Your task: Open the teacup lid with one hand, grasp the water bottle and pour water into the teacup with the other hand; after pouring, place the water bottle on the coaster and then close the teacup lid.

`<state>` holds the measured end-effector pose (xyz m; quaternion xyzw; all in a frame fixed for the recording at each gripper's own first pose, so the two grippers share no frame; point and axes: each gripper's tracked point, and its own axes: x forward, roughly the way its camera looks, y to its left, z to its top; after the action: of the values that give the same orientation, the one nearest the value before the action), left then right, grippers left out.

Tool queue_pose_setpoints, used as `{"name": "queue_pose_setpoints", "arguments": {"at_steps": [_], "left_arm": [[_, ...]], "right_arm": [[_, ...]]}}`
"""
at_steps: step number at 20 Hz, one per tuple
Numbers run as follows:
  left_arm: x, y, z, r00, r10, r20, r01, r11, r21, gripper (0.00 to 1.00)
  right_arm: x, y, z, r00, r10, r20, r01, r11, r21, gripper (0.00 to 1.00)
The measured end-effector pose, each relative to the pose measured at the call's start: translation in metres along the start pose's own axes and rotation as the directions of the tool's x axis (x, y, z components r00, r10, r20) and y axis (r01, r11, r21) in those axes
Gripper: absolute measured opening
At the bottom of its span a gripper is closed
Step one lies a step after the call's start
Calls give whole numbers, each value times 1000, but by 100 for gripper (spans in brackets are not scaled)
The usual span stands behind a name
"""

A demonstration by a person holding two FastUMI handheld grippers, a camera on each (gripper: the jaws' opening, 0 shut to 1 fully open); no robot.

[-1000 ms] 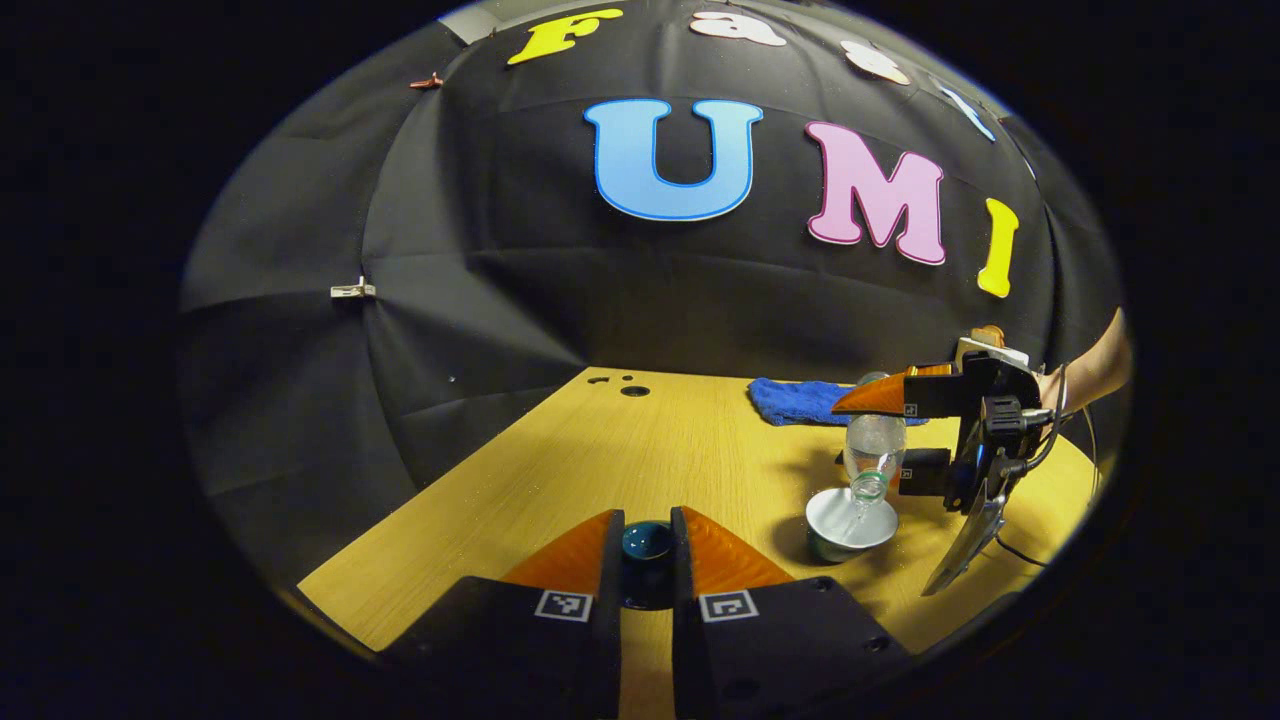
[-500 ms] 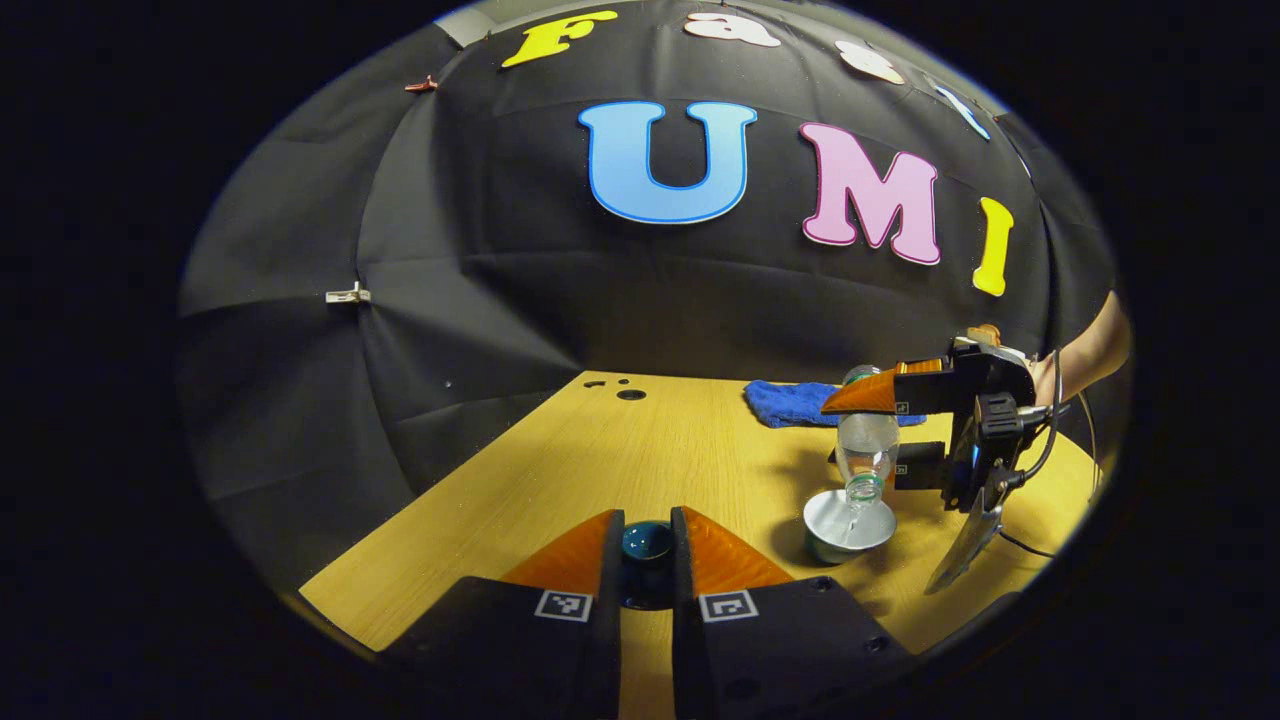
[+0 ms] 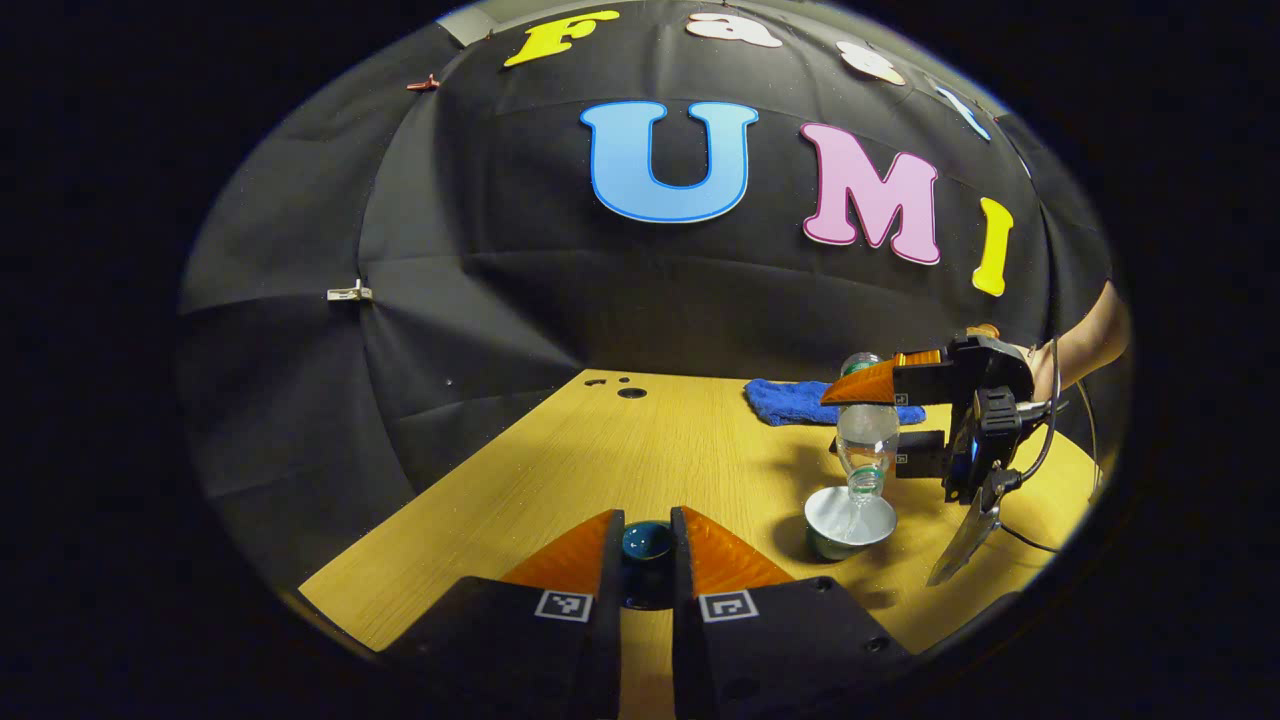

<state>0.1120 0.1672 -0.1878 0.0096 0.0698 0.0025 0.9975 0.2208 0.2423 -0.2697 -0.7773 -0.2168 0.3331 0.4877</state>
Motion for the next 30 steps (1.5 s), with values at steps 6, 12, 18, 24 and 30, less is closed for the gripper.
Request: {"name": "queue_pose_setpoints", "arguments": {"at_steps": [6,12,18,24,30], "left_arm": [[-3,1,2,1000,2,7,-2,1000,7,24],[-6,4,2,1000,10,9,-10,1000,2,25],[-10,4,3,1000,27,13,-27,1000,-6,28],[-14,1,7,999,40,18,-40,999,-7,25],[-20,-3,7,998,55,20,-55,998,-10,21]], "right_arm": [[-3,-1,0,1000,-15,-1,15,1000,-26,71],[-6,-2,2,999,-38,4,38,997,-62,71],[-7,-4,2,999,-52,12,53,994,-91,71],[-8,-2,3,997,-68,19,70,993,-99,71],[-3,-6,-1,995,-97,28,99,989,-105,71]]}}
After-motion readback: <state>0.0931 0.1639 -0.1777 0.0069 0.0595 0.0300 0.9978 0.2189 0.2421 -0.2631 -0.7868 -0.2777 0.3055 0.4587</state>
